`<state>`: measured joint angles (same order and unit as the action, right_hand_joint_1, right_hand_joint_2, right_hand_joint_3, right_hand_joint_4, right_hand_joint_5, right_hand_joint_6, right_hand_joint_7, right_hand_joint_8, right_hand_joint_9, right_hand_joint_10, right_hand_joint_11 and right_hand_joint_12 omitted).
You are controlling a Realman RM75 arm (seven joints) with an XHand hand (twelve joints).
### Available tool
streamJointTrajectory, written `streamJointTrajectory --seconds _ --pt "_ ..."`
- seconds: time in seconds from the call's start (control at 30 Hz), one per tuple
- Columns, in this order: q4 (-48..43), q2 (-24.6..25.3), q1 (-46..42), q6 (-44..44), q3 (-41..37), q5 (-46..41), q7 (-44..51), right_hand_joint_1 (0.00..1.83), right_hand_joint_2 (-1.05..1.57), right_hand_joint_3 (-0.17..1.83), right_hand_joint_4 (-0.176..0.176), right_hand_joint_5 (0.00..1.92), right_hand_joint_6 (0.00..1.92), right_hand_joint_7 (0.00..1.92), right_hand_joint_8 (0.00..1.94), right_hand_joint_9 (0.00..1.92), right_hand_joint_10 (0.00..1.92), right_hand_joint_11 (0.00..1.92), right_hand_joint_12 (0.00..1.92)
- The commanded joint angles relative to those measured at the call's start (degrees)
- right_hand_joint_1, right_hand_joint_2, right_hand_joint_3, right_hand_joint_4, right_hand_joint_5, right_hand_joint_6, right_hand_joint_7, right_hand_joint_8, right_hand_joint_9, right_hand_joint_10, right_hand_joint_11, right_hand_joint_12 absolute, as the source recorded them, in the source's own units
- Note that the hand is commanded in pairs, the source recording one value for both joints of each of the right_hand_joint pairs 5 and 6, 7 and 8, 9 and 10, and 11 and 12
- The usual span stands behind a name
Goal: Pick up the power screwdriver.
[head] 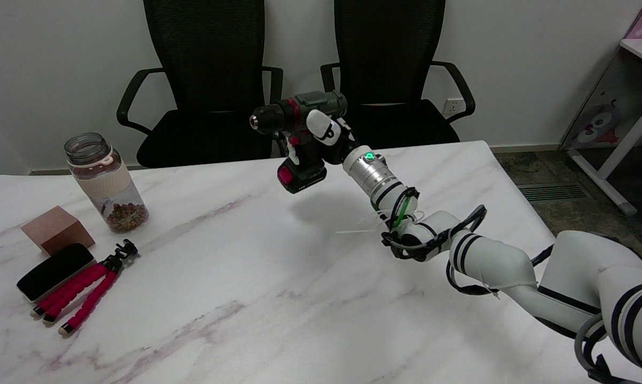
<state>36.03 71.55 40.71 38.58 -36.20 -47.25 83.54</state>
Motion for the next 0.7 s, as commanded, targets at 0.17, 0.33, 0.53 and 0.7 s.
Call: streamJointTrajectory --seconds 0.17,0.33,0.53,0.7 --pt "1.2 -0.4 2.0 -1.1 -0.2 -0.7 0.2 0.76 -0.12 0.09 0.132 1.44 1.44 1.44 1.44 1.91 1.91 1.92 1.92" --pt "1.3 -0.4 2.3 -0.7 -0.2 -0.7 0.2 0.99 -0.07 0.57 0.176 1.39 1.39 1.39 1.39 1.89 1.89 1.9 1.9" --pt "1.6 -0.7 2.4 0.0 -0.2 -0.7 0.2 1.07 0.06 0.9 0.176 1.31 1.31 1.31 1.31 1.88 1.88 1.85 1.85" --pt "1.9 -0.9 2.4 0.2 -0.3 -0.8 0.0 1.16 0.31 1.08 0.019 1.26 1.26 1.26 1.26 1.86 1.86 1.78 1.78"
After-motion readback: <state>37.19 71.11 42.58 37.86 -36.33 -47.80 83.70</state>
